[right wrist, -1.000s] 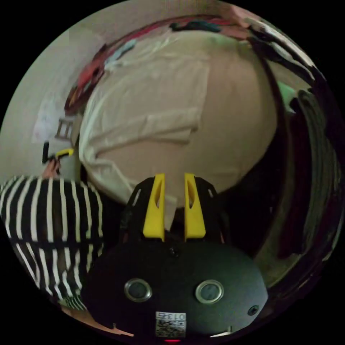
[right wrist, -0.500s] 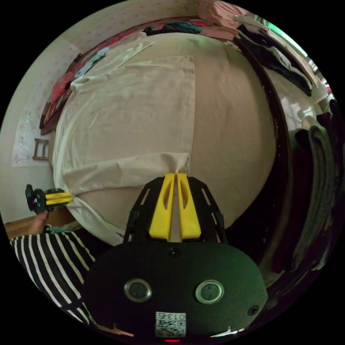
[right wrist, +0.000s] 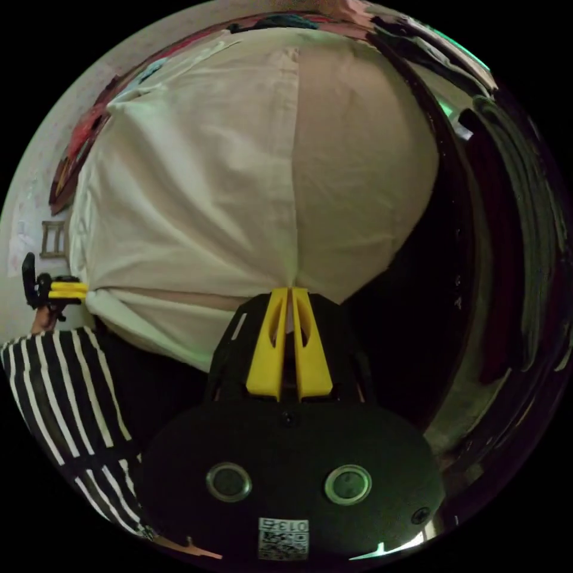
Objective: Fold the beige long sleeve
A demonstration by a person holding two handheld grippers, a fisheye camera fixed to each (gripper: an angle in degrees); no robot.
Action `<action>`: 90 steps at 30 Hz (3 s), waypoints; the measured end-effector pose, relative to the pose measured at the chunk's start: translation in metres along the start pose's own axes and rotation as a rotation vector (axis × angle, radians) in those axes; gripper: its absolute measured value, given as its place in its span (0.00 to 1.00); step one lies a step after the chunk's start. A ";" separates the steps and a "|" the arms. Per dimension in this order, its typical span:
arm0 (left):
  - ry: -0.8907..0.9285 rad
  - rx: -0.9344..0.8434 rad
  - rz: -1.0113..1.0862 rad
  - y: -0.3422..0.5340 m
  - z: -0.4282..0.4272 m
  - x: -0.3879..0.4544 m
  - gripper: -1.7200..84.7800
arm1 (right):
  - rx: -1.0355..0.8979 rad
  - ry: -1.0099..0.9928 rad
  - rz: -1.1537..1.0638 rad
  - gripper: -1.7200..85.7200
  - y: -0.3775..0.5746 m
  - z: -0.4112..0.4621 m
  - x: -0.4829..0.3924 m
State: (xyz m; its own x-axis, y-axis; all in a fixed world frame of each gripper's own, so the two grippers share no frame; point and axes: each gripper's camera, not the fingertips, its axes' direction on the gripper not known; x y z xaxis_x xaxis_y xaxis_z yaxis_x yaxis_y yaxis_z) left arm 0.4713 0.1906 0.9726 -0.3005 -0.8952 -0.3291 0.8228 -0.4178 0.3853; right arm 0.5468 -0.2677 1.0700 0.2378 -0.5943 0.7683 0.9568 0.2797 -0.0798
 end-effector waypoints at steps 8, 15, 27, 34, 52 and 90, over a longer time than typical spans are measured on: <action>-0.211 0.193 -0.371 0.087 -0.081 -0.048 0.04 | 0.187 0.024 -0.029 0.04 -0.003 -0.063 0.008; -0.479 0.271 -0.509 0.019 -0.131 -0.100 0.07 | 0.509 0.118 -0.113 0.07 -0.134 -0.110 -0.044; -0.578 0.163 -0.509 -0.104 -0.162 -0.187 0.12 | 0.324 -0.040 -0.431 0.14 -0.339 -0.100 -0.049; -0.535 0.162 -0.515 -0.127 -0.153 -0.196 0.04 | 0.238 0.021 -0.555 0.05 -0.355 -0.105 -0.062; -0.741 0.240 -0.650 -0.082 -0.181 -0.154 0.02 | 0.366 0.172 -0.387 0.11 -0.378 -0.143 -0.052; -0.608 0.095 -0.255 0.032 -0.085 0.019 0.04 | 0.319 -0.044 -0.440 0.08 -0.016 -0.059 -0.154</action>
State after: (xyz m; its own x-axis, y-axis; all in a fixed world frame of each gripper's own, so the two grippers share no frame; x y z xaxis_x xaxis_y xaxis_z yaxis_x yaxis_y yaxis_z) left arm 0.5325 0.1735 0.9054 -0.7217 -0.6828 0.1140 0.6520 -0.6151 0.4434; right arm 0.5051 -0.2248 0.9159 -0.1877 -0.6769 0.7117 0.8645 0.2302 0.4469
